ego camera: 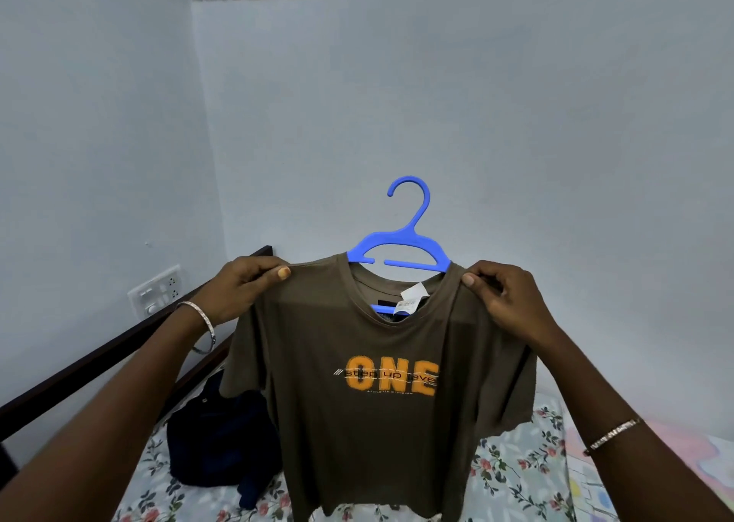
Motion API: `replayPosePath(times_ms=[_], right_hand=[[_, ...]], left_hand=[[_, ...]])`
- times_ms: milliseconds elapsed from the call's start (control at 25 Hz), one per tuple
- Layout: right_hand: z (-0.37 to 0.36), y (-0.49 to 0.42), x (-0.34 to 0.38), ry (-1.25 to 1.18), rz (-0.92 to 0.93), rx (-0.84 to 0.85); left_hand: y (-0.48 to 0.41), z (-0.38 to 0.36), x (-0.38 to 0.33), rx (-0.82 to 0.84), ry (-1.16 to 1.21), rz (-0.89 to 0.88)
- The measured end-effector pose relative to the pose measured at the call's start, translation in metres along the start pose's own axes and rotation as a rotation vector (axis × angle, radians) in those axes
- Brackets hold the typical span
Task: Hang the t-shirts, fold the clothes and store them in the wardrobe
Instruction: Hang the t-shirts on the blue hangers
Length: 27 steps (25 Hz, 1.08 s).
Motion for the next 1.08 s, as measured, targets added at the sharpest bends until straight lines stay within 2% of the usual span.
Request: replayPosePath(times_ms=[80,240,360,480,720,920,1080], right_hand=[[0.009,0.006,-0.001,-0.008,0.003,-0.012],[0.018,0.018,-0.003,-0.009,-0.008,-0.007],[0.022,0.026,0.004,-0.032,-0.004,0.02],[0.038,0.035,0.01,-0.043,0.008,0.041],[0.057,0.055,0.016,-0.037,0.051,0.102],[0.057,0.072,0.019,-0.111,0.052,0.132],[0.055,0.081,0.036,-0.205,0.094,0.215]], left_hand=[[-0.001,-0.003,-0.009,-0.05,0.02,0.024],[-0.001,-0.011,-0.067,-0.257,-0.468,-0.139],[-0.005,-0.044,-0.109,-0.245,-0.665,-0.184],[-0.004,-0.057,-0.124,-0.259,-0.615,-0.106],[0.009,-0.066,-0.162,-0.186,-0.437,-0.149],[0.045,-0.059,-0.153,-0.168,-0.602,-0.026],[0.075,-0.047,-0.159,-0.189,-0.625,-0.031]])
Point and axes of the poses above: each hand's wrist, its own y-axis away from the middle knuckle, its own z-axis out of the back of the hand, x = y × z, the point moved 9 cm from there along -y, towards the middle knuckle, and after that the axes turned 8 degrees about -y, right-handed, at the moved point
